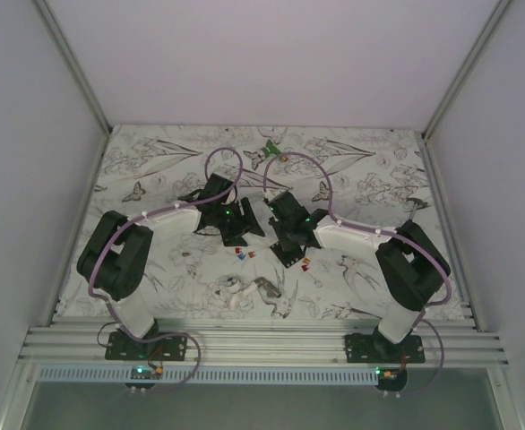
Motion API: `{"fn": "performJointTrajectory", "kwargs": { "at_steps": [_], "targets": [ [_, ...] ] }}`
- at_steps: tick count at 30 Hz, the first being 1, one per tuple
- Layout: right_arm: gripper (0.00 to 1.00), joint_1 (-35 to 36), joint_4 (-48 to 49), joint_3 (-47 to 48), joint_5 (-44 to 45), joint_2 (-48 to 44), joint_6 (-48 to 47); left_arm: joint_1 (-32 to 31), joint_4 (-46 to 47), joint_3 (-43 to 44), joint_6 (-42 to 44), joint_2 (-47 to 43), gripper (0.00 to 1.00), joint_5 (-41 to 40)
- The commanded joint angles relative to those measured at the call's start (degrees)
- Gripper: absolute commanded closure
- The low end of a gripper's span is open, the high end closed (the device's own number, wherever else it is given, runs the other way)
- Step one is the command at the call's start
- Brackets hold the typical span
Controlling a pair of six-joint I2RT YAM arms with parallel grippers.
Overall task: Snap on the fuse box
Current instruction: Install the fuse at the fuse box base.
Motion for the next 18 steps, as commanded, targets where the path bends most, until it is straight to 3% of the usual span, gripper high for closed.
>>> {"fn": "performJointTrajectory", "kwargs": {
  "at_steps": [1,18],
  "targets": [
    [0.72,-0.1,-1.3,2.3,-0.7,-1.0,-1.3,0.2,-0.3,-0.7,-0.1,-0.6,0.33,0.5],
    [0.92,0.0,-3.1,3.6,-0.3,-0.7,-2.1,0.1,-0.3,-0.7,0.1,-0.8,0.33,0.6]
  ]
}}
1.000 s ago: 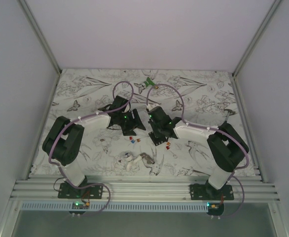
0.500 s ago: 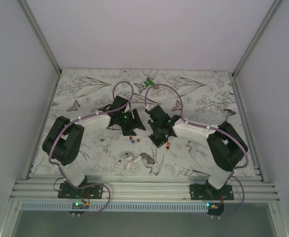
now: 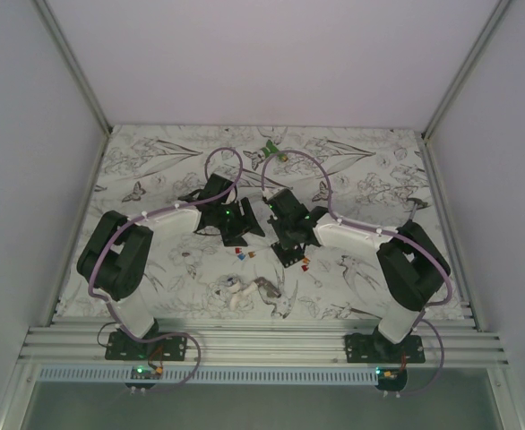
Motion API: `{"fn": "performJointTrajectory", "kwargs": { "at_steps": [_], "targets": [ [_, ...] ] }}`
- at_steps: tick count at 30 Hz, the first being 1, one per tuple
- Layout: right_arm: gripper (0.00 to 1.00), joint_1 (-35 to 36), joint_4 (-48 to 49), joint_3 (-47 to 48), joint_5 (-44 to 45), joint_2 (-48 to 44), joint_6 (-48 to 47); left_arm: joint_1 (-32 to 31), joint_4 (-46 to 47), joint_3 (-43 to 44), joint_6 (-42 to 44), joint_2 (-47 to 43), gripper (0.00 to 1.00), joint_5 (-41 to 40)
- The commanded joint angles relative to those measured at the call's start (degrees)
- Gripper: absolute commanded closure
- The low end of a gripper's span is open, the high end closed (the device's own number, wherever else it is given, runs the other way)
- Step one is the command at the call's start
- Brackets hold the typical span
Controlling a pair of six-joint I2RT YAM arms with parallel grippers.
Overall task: Snap on the fuse box
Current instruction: Install the fuse at the fuse box base.
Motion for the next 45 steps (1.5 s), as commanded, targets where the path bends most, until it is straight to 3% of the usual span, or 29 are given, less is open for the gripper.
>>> {"fn": "performJointTrajectory", "kwargs": {
  "at_steps": [1,8,25,37,45],
  "targets": [
    [0.92,-0.1,-1.4,1.7,0.0,-0.4,-0.7,0.1,-0.3,-0.7,0.1,-0.7,0.33,0.6],
    [1.00,-0.4,-2.1,0.1,0.8,0.2,-0.8,0.1,-0.3,-0.7,0.1,-0.8,0.34,0.6],
    [1.00,-5.6,1.3,-5.6,-3.5,4.8,3.4,0.1,-0.3,-1.0,0.0,-1.1,0.33,0.3],
    [1.00,-6.5,-1.0,-1.4,-1.7,12.3,5.0,0.2,-0.5,-1.9,1.0,-3.9,0.33,-1.2],
    [1.00,-6.6,-0.6,-0.5,-2.4,9.7,4.9,0.2,-1.2,-2.4,1.2,-5.9,0.33,-1.8]
  ]
}}
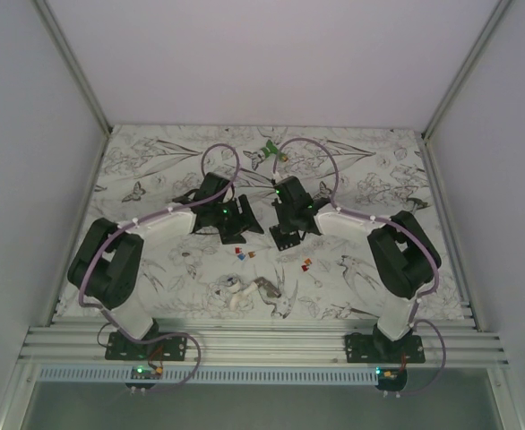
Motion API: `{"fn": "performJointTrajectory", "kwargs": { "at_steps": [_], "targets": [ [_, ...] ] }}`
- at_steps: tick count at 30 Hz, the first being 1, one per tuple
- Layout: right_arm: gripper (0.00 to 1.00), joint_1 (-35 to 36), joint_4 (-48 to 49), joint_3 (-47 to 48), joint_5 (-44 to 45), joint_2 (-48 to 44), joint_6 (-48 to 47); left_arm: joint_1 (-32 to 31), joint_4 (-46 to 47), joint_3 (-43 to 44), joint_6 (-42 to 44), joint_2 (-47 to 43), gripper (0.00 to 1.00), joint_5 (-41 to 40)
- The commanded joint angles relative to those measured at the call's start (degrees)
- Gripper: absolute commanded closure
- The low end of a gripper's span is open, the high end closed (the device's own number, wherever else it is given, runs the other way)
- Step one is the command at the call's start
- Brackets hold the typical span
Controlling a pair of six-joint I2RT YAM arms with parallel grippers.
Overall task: Snap on the fuse box
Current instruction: Install the fuse at the fuse box base.
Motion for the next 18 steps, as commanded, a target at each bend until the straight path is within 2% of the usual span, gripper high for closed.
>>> {"fn": "performJointTrajectory", "kwargs": {
  "at_steps": [1,5,12,15,18],
  "targets": [
    [1.00,-0.7,-8.2,-3.0,-0.6,2.7,-0.2,0.2,-1.5,-1.3,0.9,-2.3,0.33,-0.9],
    [0.94,-0.5,-6.4,-1.3,-2.7,-1.4,-1.5,0.2,-2.3,-1.4,1.7,-3.8,0.32,-1.6],
    [0.77,0.0,-4.3,1.1,-5.8,-9.6,-3.5,0.2,-4.4,-1.9,3.4,-6.9,0.32,-3.8],
    [0.67,0.0,-5.1,0.3,-5.8,-13.0,-3.7,0.2,-6.0,-1.9,4.4,-8.1,0.31,-5.0],
    [0.62,0.0,-8.5,-1.3,-4.6,-14.7,-3.0,0.2,-6.7,-2.1,4.9,-8.6,0.30,-6.0]
  ]
}}
